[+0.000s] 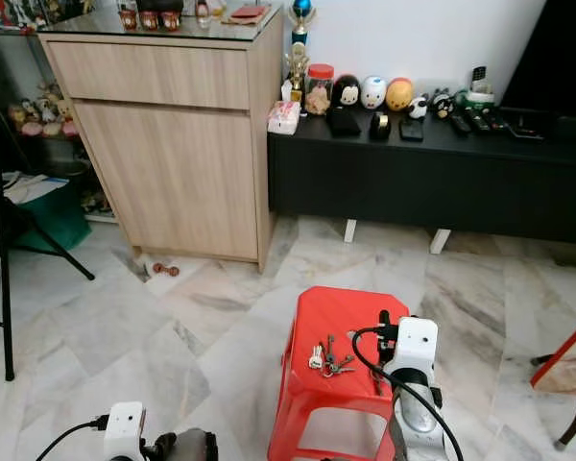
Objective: Hang keys on a hook
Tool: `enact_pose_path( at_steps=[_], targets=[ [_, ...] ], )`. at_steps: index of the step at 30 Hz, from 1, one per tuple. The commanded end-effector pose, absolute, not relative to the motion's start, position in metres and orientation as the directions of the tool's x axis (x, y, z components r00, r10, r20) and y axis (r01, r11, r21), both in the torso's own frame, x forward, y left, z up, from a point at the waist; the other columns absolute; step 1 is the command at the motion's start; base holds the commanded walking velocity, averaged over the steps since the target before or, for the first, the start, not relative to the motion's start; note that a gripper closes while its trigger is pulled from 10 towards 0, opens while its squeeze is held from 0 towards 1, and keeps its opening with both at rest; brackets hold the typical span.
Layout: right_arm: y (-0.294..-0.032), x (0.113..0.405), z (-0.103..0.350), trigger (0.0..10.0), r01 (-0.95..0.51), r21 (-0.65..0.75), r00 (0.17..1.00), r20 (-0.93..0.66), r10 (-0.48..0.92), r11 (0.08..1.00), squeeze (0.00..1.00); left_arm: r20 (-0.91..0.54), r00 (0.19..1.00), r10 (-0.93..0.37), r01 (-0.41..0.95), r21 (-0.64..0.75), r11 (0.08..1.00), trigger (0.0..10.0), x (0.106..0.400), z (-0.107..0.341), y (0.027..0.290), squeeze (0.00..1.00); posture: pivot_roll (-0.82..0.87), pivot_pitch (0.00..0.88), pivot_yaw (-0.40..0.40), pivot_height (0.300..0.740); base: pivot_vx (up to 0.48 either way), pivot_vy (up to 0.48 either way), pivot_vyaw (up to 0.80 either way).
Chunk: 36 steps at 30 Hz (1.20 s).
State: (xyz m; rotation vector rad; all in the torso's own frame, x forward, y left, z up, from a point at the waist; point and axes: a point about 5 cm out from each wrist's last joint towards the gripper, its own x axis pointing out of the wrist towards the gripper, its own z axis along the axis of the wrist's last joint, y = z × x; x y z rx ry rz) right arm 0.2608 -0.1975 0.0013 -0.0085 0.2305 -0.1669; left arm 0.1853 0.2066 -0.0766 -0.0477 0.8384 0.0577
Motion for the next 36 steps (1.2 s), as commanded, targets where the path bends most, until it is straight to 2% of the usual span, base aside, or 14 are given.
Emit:
enact_pose_path(
  at_steps=[1,27,36],
  targets=[
    [-0.1962,0.2626,0.0004,10.0,0.161,-0.025,0.956,-0.243,-0.163,0.987,0.0,-0.775,0.632,0.003,-0.069,-0.052,0.996,10.0,0.1777,-0.0821,0.2011,0.0,-0.01,0.0,-0.059,0.647,0.0,0.0,0.0],
    [-0.2008,0.2627,-0.0003,10.0,0.167,-0.061,0.95,-0.257,-0.177,0.984,0.0,-0.792,0.61,-0.001,-0.055,-0.043,0.998,10.0,0.1744,-0.0846,0.1981,0.0,-0.02,0.0,-0.071,0.647,0.267,0.0,0.0],
    [-0.2013,0.2587,-0.0052,10.0,0.169,-0.067,0.943,-0.28,-0.182,0.983,0.0,-0.797,0.604,0.004,-0.057,-0.039,0.998,10.0,0.172,-0.0857,0.1986,0.0,-0.02,0.0,-0.071,0.647,0.0,0.0,0.0]
  ],
)
